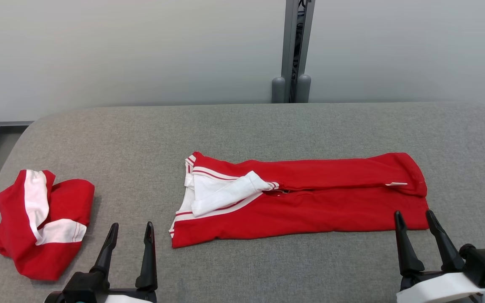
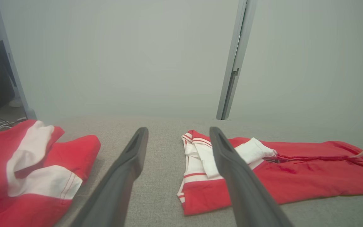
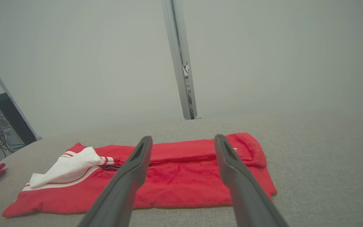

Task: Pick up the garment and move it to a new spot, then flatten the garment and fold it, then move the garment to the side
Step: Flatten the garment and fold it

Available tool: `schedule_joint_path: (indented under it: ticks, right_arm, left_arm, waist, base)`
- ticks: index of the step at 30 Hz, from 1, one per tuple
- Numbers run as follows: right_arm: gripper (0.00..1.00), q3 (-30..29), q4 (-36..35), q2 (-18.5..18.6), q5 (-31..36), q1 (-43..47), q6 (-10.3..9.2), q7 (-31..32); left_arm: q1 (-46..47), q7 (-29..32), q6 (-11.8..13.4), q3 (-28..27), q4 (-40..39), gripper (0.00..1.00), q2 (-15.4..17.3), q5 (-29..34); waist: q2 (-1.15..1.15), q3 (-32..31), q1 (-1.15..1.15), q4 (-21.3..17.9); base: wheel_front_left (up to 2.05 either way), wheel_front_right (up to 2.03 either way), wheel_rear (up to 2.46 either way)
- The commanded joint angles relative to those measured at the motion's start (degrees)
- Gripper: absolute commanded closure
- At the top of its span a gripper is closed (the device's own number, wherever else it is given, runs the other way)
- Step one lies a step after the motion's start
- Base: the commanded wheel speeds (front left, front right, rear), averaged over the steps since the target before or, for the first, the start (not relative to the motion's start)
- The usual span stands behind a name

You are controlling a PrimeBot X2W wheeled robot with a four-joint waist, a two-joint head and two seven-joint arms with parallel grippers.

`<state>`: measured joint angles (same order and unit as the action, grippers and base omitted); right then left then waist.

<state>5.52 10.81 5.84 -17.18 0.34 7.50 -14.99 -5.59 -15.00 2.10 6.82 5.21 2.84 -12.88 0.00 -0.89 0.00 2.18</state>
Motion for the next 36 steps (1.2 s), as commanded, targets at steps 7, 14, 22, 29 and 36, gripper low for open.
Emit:
schedule_joint_path:
  ticks: [7,14,22,29,36]
  right_arm:
    - [0.00,-0.44,4.60,0.31,-7.91,-2.07,-0.01,-0.34]
    - [0.00,-0.73,13.94,2.60,-20.75,-10.72,0.00,-0.35]
    - [0.00,-0.22,30.27,7.80,-25.97,-23.21,0.00,0.34]
    - [0.00,1.46,42.15,9.42,-27.36,-31.28,0.00,0.93]
    - [0.00,3.77,47.64,9.57,-28.20,-34.07,0.00,0.48]
  left_arm:
    - [0.94,-0.19,0.38,1.07,0.10,0.00,0.15,0.79]
    - [3.01,-0.19,0.27,2.67,-1.27,0.00,0.15,1.53]
    - [5.87,-0.19,-0.40,3.77,-2.12,0.00,0.16,2.16]
    - [8.21,-0.19,-1.10,4.47,-1.67,0.00,0.16,2.93]
    - [9.61,-0.19,-1.51,4.67,-1.42,0.00,0.16,3.50]
  waist:
    - [0.00,1.01,0.00,-0.09]
    - [0.00,4.39,0.00,0.43]
    - [0.00,8.93,0.00,1.89]
    - [0.00,12.65,0.00,3.18]
    - [0.00,14.17,0.00,3.59]
  base:
    - [0.00,0.00,0.00]
    - [0.00,0.00,0.00]
    - [0.00,0.00,0.00]
    - [0.00,0.00,0.00]
    - [0.00,0.00,0.00]
